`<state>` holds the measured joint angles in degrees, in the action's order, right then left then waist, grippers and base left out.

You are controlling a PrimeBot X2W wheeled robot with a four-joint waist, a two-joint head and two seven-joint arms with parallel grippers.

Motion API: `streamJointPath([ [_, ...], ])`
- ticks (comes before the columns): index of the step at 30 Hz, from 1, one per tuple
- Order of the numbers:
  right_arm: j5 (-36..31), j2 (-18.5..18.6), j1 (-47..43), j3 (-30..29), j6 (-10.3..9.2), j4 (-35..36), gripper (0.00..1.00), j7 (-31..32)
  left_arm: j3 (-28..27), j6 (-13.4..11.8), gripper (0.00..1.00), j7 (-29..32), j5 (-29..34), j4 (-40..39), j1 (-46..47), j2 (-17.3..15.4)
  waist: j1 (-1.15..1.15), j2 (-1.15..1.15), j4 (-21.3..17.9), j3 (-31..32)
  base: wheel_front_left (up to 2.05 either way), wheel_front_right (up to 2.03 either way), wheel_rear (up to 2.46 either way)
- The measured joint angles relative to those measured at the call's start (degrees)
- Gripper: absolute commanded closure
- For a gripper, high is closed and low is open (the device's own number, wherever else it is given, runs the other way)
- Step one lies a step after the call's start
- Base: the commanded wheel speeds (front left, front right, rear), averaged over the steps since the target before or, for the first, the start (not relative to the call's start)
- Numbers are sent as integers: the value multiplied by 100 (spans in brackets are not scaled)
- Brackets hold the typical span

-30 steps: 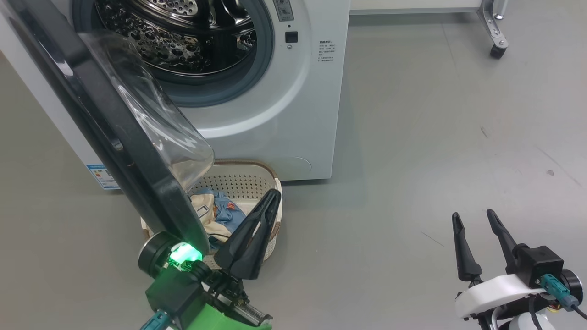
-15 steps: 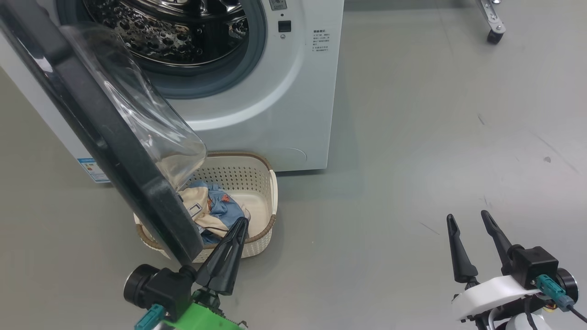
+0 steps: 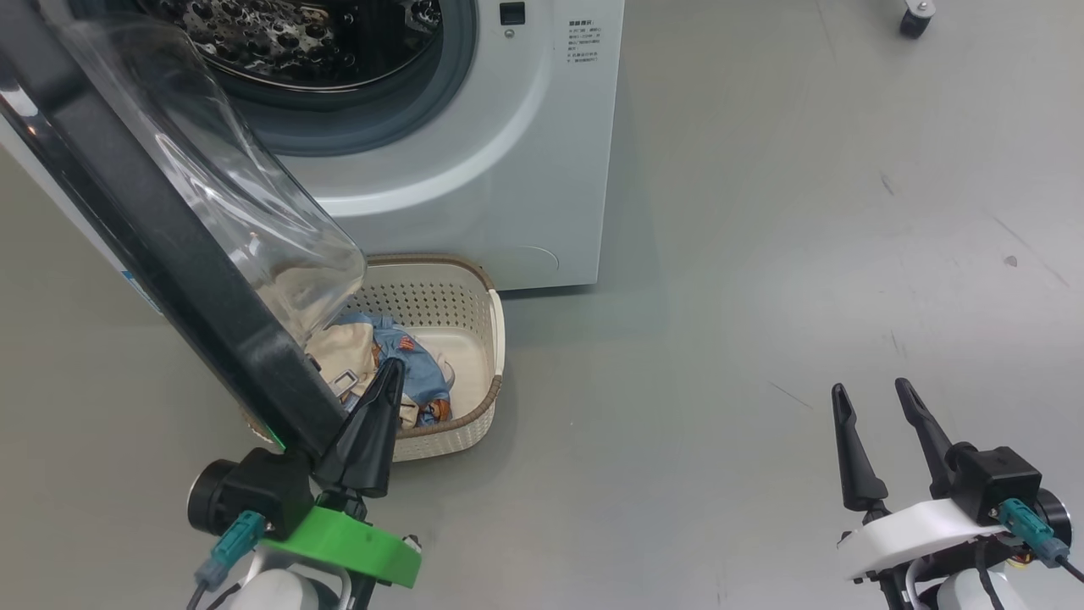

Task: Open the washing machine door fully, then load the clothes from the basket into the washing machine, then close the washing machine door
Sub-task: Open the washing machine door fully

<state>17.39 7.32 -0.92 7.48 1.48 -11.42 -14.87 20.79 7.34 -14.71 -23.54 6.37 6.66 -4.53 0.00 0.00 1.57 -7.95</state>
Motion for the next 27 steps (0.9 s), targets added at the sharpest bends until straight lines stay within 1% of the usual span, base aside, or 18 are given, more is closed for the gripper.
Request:
streamJointPath([
  [5, -9, -12, 25, -104, 18, -2, 0, 0, -58, 0, 100, 0, -9, 108, 76, 26, 0, 0, 50, -36, 0, 0, 0],
  [10, -42, -21, 27, -157, 45, -4, 0, 0, -78, 0, 100, 0, -10, 254, 148, 56, 0, 0, 165, -67, 0, 0, 0],
  [14, -43, -37, 30, -177, 89, -10, 0, 0, -167, 0, 100, 0, -10, 283, 196, 111, 0, 0, 266, -75, 0, 0, 0],
  [27, -135, -102, 41, -227, 149, -62, 0, 0, -198, 4, 100, 0, 0, 391, 201, 199, 0, 0, 575, -107, 0, 0, 0],
])
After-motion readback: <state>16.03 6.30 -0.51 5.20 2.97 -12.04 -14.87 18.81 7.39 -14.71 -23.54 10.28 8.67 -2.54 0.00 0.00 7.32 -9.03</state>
